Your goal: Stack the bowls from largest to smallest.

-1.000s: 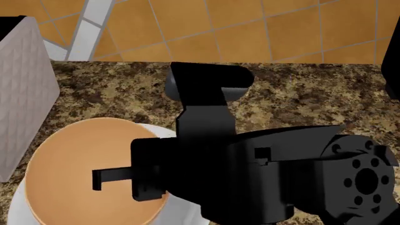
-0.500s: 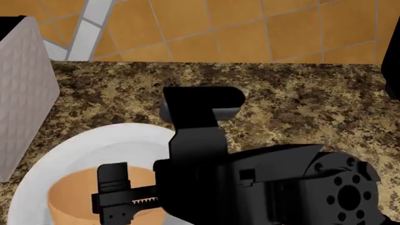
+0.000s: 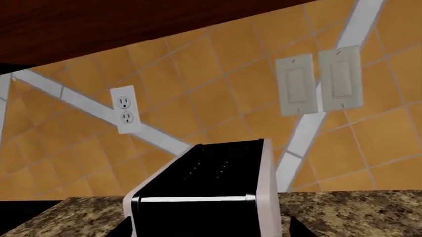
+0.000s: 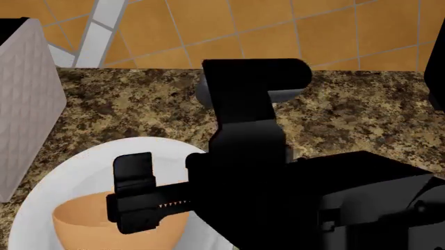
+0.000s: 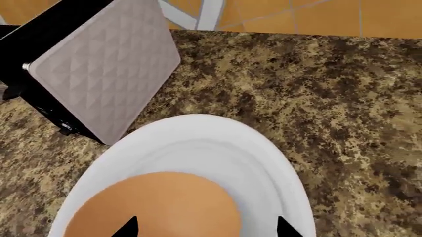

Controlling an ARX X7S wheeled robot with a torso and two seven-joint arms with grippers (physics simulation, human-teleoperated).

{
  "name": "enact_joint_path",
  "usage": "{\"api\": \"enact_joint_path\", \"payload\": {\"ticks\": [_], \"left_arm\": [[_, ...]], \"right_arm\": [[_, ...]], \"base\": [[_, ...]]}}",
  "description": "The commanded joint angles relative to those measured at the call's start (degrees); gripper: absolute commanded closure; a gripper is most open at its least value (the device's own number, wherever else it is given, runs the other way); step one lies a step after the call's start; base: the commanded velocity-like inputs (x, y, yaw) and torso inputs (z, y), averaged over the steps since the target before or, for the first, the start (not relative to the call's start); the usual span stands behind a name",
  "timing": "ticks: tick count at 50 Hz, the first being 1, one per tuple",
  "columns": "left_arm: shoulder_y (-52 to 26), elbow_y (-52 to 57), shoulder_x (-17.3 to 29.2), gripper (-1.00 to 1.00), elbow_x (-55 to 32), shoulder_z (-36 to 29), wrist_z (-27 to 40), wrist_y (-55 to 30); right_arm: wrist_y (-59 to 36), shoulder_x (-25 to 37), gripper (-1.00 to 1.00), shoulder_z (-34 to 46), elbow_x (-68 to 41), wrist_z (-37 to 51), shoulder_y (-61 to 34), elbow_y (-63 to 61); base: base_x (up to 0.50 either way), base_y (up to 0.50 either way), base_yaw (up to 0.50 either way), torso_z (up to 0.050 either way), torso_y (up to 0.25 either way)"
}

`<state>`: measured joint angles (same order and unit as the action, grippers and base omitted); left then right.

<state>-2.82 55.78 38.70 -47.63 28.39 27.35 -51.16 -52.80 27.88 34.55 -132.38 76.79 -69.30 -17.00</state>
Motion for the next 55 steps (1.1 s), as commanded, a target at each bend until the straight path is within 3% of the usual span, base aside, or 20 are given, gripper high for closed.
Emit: {"api": "enact_joint_path", "payload": {"ticks": [1,12,16,19,23,26,30,31,32,36,39,42,45,48,49,50,51,55], "left_arm": [[0.55,-0.63,-1.12,-1.00,0.71,1.66,-1.18,0.40],[-0.43,-0.85,-1.08,-1.00,5.44,-6.31,-0.12,1.11],[-3.87,-3.35,-2.78,-1.00,0.72,-6.32,0.83,-0.90],[-5.58,-3.52,-0.96,-1.00,0.00,-6.68,0.82,-2.31],[-9.92,-2.70,2.80,-1.00,-13.42,-0.59,2.84,-8.43],[-16.35,-4.11,9.81,-1.00,-27.57,3.67,11.22,-13.58],[-24.06,-8.00,18.21,-1.00,-42.30,1.53,17.10,-14.41],[-25.00,-9.09,19.45,-1.00,-45.60,1.63,17.62,-13.76],[-28.01,-11.60,23.50,-1.00,-51.18,0.64,18.99,-12.33],[-35.49,-15.65,33.50,-1.00,-56.56,-3.10,17.94,-10.32],[-38.78,-17.72,37.67,-1.00,-59.57,-6.85,17.13,-7.79],[-44.26,-19.70,43.77,-1.00,-58.03,-15.36,13.12,-3.10],[-48.83,-22.02,49.47,-1.00,-56.78,-23.32,9.52,2.90],[-49.07,-22.99,51.23,-1.00,-56.66,-24.30,8.02,4.92],[-57.66,-24.17,45.23,-1.00,-56.75,-32.08,10.39,-3.59],[-66.26,-25.80,41.01,-1.00,-57.05,-36.58,12.41,-9.93],[-74.56,-26.41,39.68,-1.00,-57.29,-37.84,13.14,-11.43],[-73.65,-26.75,39.87,-1.00,-56.04,-37.41,11.71,-11.18]], "right_arm": [[3.40,6.24,-1.00,-9.68,3.90,-1.65,2.50,-11.96],[4.42,16.52,-1.00,-31.78,23.20,-18.43,21.33,-23.30],[5.42,20.58,-1.00,-43.16,28.49,-26.07,34.08,-26.03],[5.36,23.55,-1.00,-51.40,29.70,-30.19,40.17,-28.61],[5.06,25.84,-1.00,-59.00,29.10,-32.19,44.86,-29.13],[5.24,28.85,-1.00,-63.52,24.88,-32.02,46.55,-27.83],[3.45,36.19,-1.00,-70.44,17.35,-30.91,48.09,-24.93],[3.55,37.01,-1.00,-71.32,16.36,-30.47,48.00,-24.38],[3.35,39.54,-1.00,-72.73,13.86,-29.99,47.72,-22.77],[3.42,48.02,-1.00,-76.17,8.68,-29.23,45.42,-17.08],[8.06,53.21,-1.00,-74.79,5.78,-29.96,44.13,-13.25],[12.15,60.86,-1.00,-72.85,5.66,-33.61,44.58,-10.97],[9.52,62.11,-1.00,-74.83,4.21,-34.38,42.45,-9.50],[8.08,62.11,-1.00,-75.26,5.13,-36.24,41.91,-8.52],[-0.51,53.52,-1.00,-66.66,1.75,-27.64,33.31,0.07],[-9.11,44.92,-1.00,-58.07,8.53,-25.30,24.72,2.09],[-12.67,40.34,-1.00,-49.47,3.23,-18.35,16.13,5.49],[-15.63,36.77,-1.00,-15.10,3.86,-16.96,-18.25,9.11]], "base": [[0.00,0.00,0.00,0.000,0.000],[0.00,0.00,0.00,0.000,0.000],[0.00,0.00,0.00,0.000,0.000],[0.00,0.00,0.00,0.000,0.000],[0.00,0.00,0.00,0.000,0.000],[0.00,0.00,0.00,0.000,0.000],[0.00,0.00,0.00,0.000,0.000],[0.00,0.00,0.00,0.000,0.000],[0.00,0.00,0.00,0.000,0.000],[0.00,0.00,0.00,0.000,0.000],[0.00,0.00,0.00,0.000,0.000],[0.00,0.00,0.00,0.000,0.000],[0.00,0.00,0.00,0.000,0.000],[0.00,0.00,0.00,0.000,0.000],[0.00,0.00,0.00,0.000,0.000],[0.00,0.00,0.00,0.000,0.000],[0.00,0.00,0.00,0.000,0.000],[0.00,0.00,0.00,0.000,0.000]]}}
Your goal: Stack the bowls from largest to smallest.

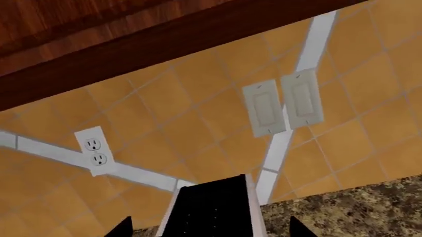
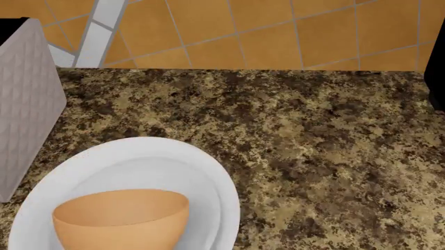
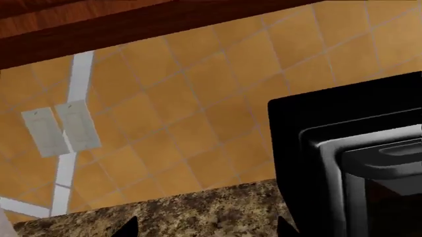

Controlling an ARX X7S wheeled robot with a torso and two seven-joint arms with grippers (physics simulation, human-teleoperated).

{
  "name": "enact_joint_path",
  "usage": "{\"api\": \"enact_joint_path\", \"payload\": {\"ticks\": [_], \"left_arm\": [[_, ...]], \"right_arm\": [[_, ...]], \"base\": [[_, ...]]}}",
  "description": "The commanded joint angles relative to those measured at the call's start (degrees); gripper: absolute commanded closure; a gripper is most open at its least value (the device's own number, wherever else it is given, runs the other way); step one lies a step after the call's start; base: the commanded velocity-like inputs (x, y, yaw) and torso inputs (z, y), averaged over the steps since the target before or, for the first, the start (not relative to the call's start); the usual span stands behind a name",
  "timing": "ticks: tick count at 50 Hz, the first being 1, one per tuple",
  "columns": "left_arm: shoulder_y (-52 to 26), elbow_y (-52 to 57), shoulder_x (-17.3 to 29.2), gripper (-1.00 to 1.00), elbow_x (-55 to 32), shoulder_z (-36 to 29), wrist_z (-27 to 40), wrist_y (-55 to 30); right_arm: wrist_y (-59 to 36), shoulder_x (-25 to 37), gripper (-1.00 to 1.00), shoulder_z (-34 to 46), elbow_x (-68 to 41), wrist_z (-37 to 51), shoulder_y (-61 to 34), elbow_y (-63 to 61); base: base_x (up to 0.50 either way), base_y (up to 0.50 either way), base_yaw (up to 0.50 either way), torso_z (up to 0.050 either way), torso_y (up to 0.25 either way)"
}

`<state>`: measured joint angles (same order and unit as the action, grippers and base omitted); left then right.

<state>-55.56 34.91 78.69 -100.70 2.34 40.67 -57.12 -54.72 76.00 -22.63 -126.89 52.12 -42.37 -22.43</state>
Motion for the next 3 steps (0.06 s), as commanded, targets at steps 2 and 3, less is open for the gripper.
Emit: {"api": "enact_joint_path", "payload": {"ticks": [2,3], "left_arm": [[-23.97,-7.78,-1.66,-1.00,-2.52,-11.98,-1.62,-6.23],[-24.57,-8.12,-2.03,-1.00,-2.42,-12.24,-1.51,-6.55]], "right_arm": [[-14.48,-12.44,-1.00,45.47,-0.10,7.17,-62.37,15.61],[-14.58,-12.60,-1.00,45.47,0.30,6.93,-70.54,15.73]], "base": [[0.00,0.00,0.00,0.000,0.000],[0.00,0.00,0.00,0.000,0.000]]}}
